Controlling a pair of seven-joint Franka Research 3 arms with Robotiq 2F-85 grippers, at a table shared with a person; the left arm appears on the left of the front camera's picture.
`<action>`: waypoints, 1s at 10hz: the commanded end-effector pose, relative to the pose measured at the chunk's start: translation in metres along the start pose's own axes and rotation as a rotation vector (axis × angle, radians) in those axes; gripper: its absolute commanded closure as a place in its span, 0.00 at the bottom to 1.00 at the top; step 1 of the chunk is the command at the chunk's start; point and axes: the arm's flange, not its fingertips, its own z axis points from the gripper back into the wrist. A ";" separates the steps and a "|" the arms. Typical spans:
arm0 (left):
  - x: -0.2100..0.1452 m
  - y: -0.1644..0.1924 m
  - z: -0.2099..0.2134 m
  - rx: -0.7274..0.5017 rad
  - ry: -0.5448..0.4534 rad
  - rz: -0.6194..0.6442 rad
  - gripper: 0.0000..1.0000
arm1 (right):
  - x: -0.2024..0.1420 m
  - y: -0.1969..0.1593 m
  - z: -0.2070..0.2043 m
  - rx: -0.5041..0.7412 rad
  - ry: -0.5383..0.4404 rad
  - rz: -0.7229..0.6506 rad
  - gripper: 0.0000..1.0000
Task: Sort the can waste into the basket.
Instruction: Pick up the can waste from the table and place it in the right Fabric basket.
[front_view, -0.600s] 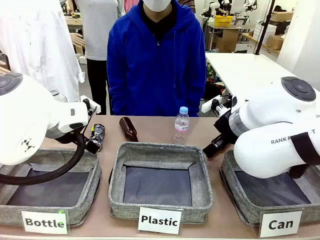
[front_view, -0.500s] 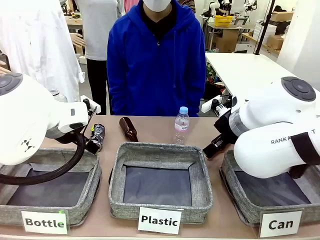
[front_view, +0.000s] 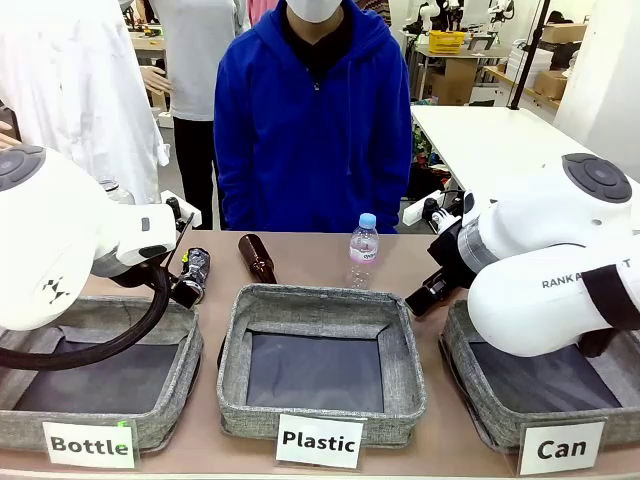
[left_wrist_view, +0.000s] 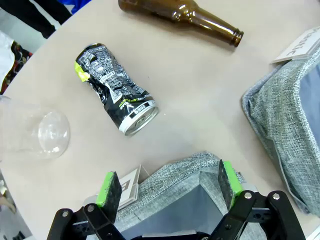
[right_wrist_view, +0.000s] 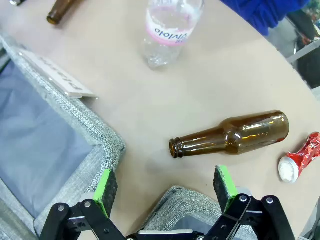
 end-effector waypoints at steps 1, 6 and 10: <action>0.000 0.000 0.000 0.000 0.000 0.000 0.00 | 0.000 0.000 0.000 0.000 0.000 -0.001 0.00; 0.004 0.007 0.023 -0.028 -0.011 0.002 0.00 | 0.001 -0.005 0.023 0.064 -0.007 0.029 0.00; -0.020 0.039 0.124 -0.183 -0.029 -0.002 0.00 | -0.013 -0.020 0.138 0.313 -0.098 -0.036 0.00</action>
